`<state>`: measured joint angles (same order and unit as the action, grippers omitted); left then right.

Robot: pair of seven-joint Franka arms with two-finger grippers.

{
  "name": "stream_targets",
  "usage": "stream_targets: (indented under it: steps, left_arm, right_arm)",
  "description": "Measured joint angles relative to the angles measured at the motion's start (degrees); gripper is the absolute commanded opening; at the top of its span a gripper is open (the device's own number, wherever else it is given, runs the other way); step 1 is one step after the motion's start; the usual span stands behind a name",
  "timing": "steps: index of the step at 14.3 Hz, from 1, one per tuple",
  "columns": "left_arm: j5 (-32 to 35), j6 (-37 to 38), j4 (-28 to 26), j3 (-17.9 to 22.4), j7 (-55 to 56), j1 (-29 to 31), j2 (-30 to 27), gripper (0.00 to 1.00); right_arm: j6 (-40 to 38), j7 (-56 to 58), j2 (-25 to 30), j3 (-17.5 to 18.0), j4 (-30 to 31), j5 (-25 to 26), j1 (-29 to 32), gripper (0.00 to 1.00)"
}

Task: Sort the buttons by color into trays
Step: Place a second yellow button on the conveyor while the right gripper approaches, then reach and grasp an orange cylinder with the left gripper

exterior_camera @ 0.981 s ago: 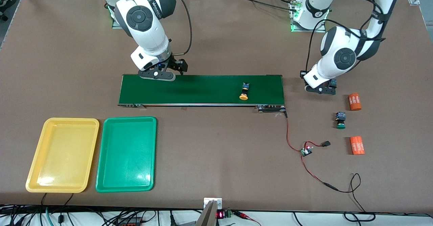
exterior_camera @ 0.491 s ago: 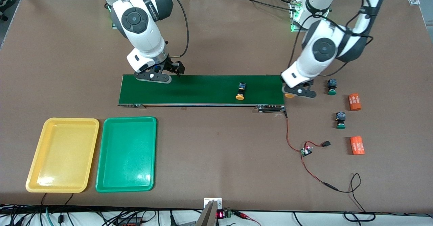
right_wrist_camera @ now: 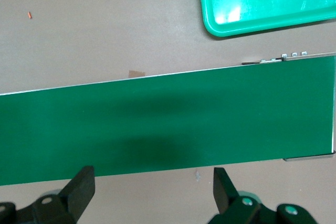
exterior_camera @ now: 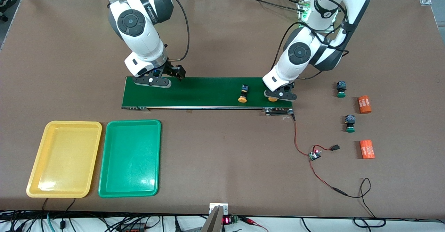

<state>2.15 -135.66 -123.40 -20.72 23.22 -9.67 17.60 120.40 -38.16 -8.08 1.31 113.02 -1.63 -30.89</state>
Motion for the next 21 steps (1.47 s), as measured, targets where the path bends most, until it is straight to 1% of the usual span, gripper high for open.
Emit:
stream_targets:
  steps: [4,7,9,11,13,14,16,19,21]
  left_arm:
    - [0.0,2.62,1.38,0.32,0.02,0.72,-1.11,1.0]
    - [0.0,6.1,3.08,0.61,0.02,3.15,-4.65,1.0]
    - [0.08,9.71,3.87,1.68,0.01,5.21,-6.97,1.0]
    - [1.39,11.76,3.9,5.4,-0.22,6.63,-7.92,1.0]
    - [6.34,11.6,3.94,10.2,-2.7,8.09,-7.32,1.0]
    - [8.29,10.96,4.49,11.81,-4.89,9.25,-6.55,1.0]
    - [9.37,10.19,8.1,12.89,-10.79,12.66,-3.79,1.0]
    - [9.37,9.68,18.92,14.39,-20.23,15.75,3.84,1.0]
    - [9.37,9.67,25.42,15.93,-22.46,16.04,9.38,1.0]
  right_arm:
    - [0.0,0.04,0.08,-0.02,0.0,0.01,0.24,1.0]
    - [-0.65,2.49,0.56,-0.09,-0.07,0.07,2.04,1.0]
    - [-1.76,5.87,1.17,-0.16,-0.09,0.07,4.41,1.0]
    - [-2.19,8.03,1.85,-0.28,-0.11,0.07,6.57,1.0]
    - [-2.36,8.69,2.09,-0.29,-0.12,0.07,7.38,1.0]
    - [-2.37,8.71,2.08,-0.27,-0.12,0.07,7.39,1.0]
    - [-2.5,8.71,2.05,-0.14,-0.1,0.07,7.37,1.0]
    - [-2.56,8.71,2.03,-0.13,-0.1,0.07,7.53,1.0]
    - [-3.02,8.71,2.01,-0.06,-0.08,0.06,7.52,1.0]
